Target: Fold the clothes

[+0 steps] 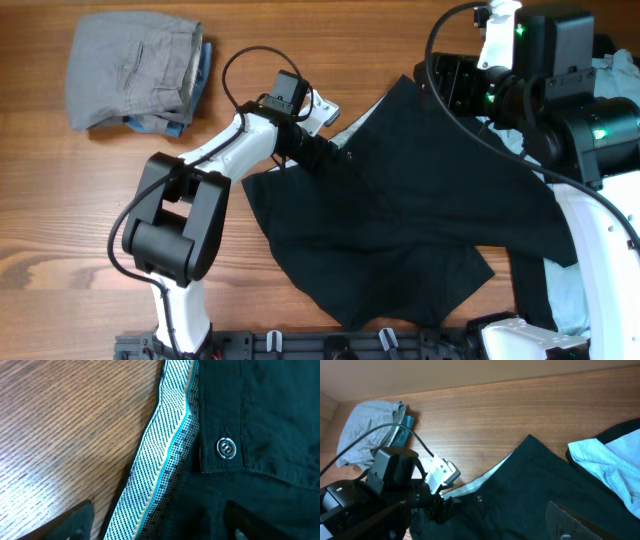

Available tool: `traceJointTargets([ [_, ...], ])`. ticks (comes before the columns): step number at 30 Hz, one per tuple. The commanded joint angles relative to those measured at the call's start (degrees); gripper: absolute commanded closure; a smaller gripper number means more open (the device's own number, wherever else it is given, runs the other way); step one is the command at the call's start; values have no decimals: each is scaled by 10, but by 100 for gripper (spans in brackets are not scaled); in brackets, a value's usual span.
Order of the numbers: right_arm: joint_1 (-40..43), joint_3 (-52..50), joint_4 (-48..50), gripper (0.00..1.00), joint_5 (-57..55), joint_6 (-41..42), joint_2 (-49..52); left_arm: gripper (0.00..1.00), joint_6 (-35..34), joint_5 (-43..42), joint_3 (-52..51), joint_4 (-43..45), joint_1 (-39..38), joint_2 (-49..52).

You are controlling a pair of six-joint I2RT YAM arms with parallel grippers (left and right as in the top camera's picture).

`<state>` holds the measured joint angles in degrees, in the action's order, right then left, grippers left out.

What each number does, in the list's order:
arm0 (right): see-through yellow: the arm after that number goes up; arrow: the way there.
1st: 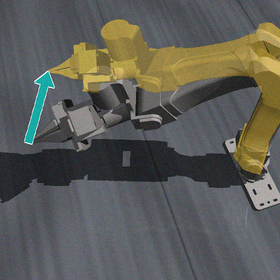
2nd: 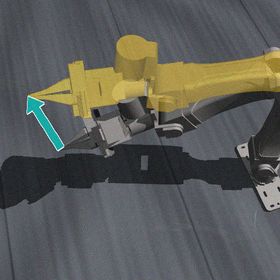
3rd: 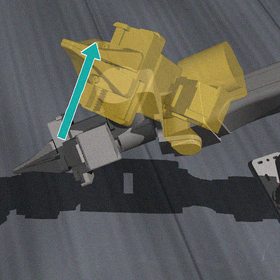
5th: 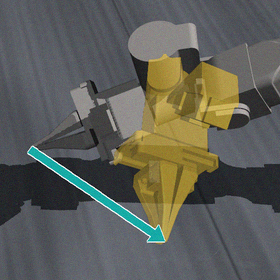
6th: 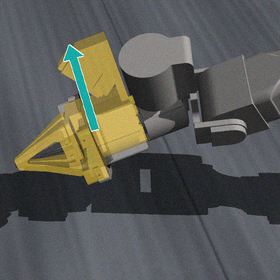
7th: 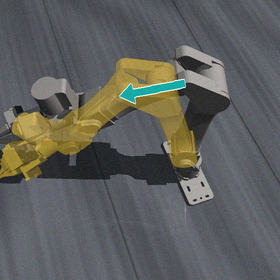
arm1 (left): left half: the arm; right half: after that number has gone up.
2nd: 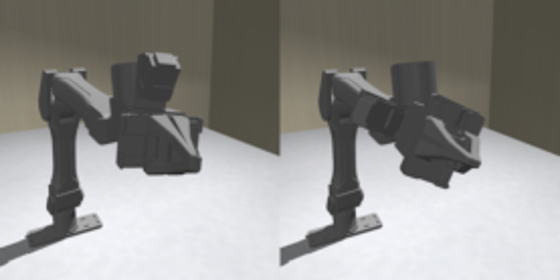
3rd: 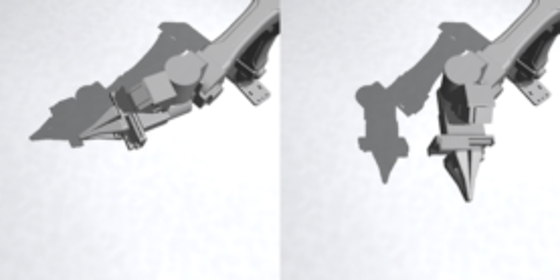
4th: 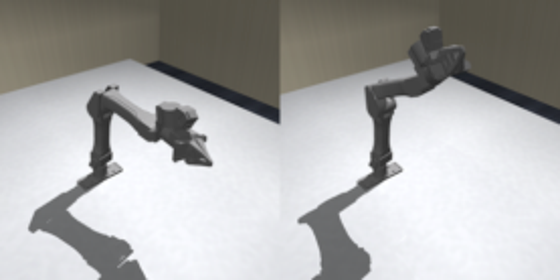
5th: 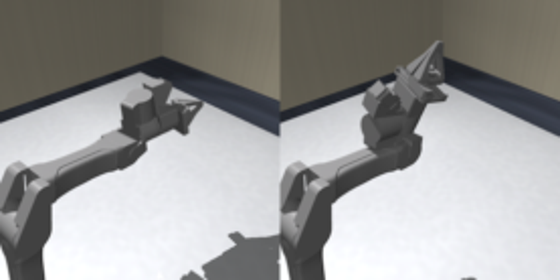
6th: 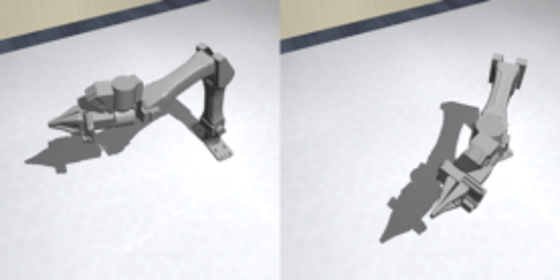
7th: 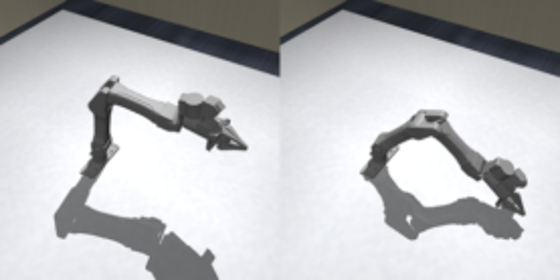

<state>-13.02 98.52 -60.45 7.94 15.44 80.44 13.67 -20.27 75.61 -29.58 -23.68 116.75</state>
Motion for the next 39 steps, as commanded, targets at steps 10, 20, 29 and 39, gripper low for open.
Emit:
traceJointTargets([
  [10,2,6,0,9,-11,10,1,96,-67,134,-6,-76,9,24],
  [20,2,6,-26,9,-12,-26,1,96,-216,198,-4,-228,360,-7],
  [29,2,4,-113,30,-34,13,134,88,-167,97,-4,-292,387,-70],
  [39,48,4,9,57,-56,-2,399,83,-167,80,-4,-332,377,-236],
])
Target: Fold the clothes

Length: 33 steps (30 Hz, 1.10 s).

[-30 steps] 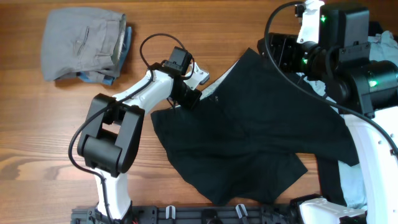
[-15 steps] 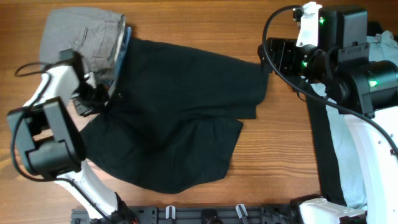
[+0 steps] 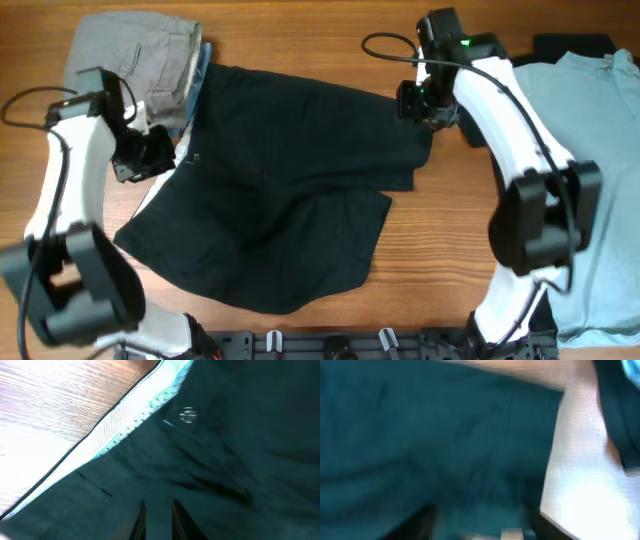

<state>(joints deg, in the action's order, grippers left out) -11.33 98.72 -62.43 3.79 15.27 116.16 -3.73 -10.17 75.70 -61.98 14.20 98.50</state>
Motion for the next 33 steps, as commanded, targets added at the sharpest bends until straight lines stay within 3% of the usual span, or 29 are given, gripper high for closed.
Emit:
traceJointTargets([
  [1,40,2,42,64,-4,0,61,85,7,-28,-5,-14,-2,-71],
  [7,64,2,106,91,59,0,153,86,7,-55,-5,-28,-2,-123],
  [10,63,2,162,92,85,37,193,85,7,-76,-5,-28,-2,-124],
  [13,76,2,303,96,73,100,234,85,6,-108,-5,-27,-2,-124],
  [17,101,12,505,96,115,101,233,76,5,-156,-5,-26,-2,-124],
  [20,116,57,521,96,127,70,209,73,5,-175,-5,-20,-2,-124],
  [22,124,80,505,86,164,10,170,69,4,-179,-5,-9,-7,-124],
  [23,129,82,484,75,177,-13,136,58,3,-191,-5,-3,-10,-124],
  [24,132,82,465,70,182,-28,112,44,3,-209,-5,3,-13,-124],
  [26,136,82,385,57,185,-55,35,0,3,-255,-5,19,-14,-124],
  [29,137,82,217,48,181,-63,-63,0,3,-275,-5,49,-14,-124],
  [33,136,71,-30,35,173,-48,-91,15,8,-274,-5,64,-14,-123],
])
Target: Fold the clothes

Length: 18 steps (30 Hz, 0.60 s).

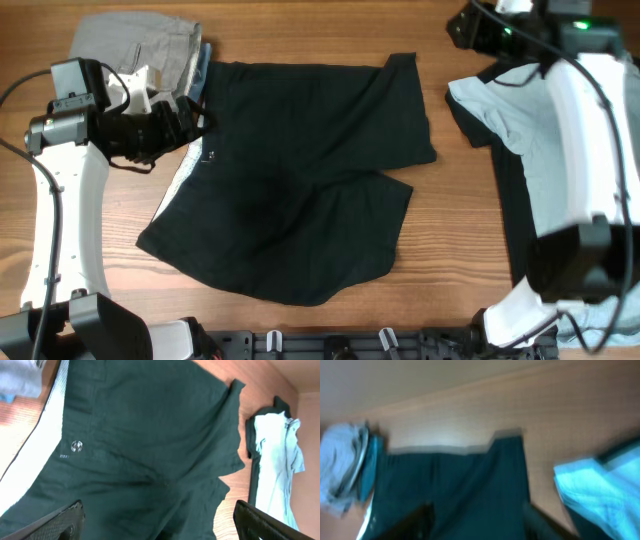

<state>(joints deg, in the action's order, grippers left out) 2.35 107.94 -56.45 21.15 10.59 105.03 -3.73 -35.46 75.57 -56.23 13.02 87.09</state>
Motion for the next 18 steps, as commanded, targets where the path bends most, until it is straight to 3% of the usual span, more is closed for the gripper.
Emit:
traceJointTargets([
  [1,-1,-37,-128,30,-15,-2,25,17,10,-20,-3,8,-2,-9],
  [4,-1,-153,-139,28,-40,0,33,17,21,2,-3,12,-10,-9],
  [7,-1,-289,-47,30,-4,-2,34,17,21,42,-3,15,-42,-9],
  [13,-1,-394,123,30,37,27,34,16,40,101,-3,21,-116,-9],
  [14,-1,-401,146,33,38,31,34,16,40,111,-3,21,-127,-8],
  [15,-1,-405,169,41,38,31,34,16,40,116,-3,21,-132,-8],
  [18,2,-407,196,91,25,30,34,16,40,126,-3,20,-143,-8],
])
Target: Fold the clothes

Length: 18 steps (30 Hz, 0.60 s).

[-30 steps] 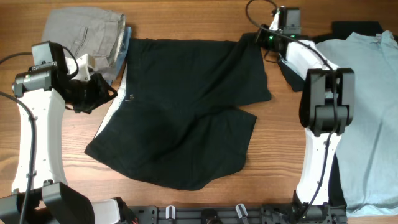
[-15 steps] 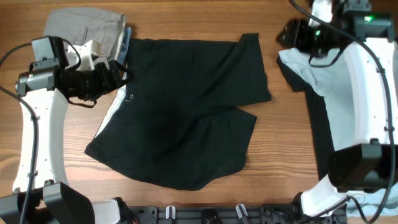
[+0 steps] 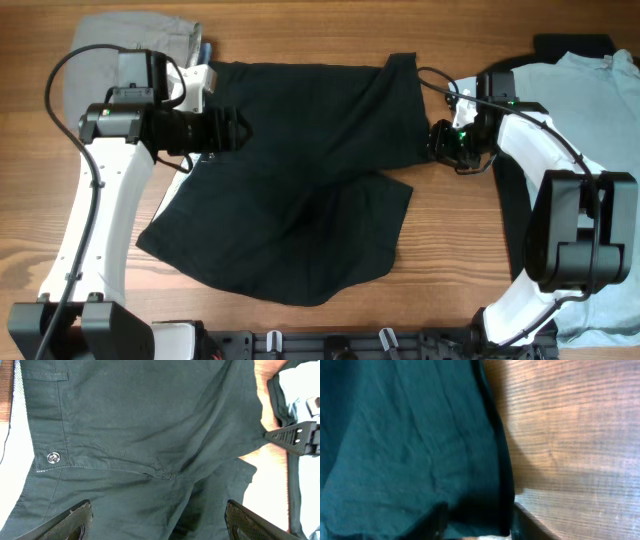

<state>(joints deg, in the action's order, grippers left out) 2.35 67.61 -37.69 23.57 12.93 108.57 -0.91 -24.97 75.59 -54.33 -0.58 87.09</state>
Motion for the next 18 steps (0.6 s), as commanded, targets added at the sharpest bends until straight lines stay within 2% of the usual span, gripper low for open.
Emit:
traceJointTargets([
  [1,9,-2,10,96,-15,8,-2,17,11,22,-4,1,-7,-8],
  [5,65,34,37,96,-32,7,-2,17,11,22,-4,1,-7,-8],
  [7,97,53,58,95,4,5,-3,16,11,21,-4,2,-7,-8],
  [8,106,59,59,61,30,4,-3,16,11,21,-4,2,-7,-8],
  [9,113,66,50,36,68,-13,-3,16,11,21,-4,2,-7,-8],
  [10,116,71,29,32,101,-28,-6,15,11,21,-4,2,-7,-8],
  [14,114,73,-104,33,91,-44,-27,15,11,21,-4,3,-8,-7],
  [16,105,66,-176,38,55,-70,-27,28,11,21,-4,8,-8,0],
  [18,89,43,-189,42,21,-67,-27,43,11,21,-4,8,-8,5],
])
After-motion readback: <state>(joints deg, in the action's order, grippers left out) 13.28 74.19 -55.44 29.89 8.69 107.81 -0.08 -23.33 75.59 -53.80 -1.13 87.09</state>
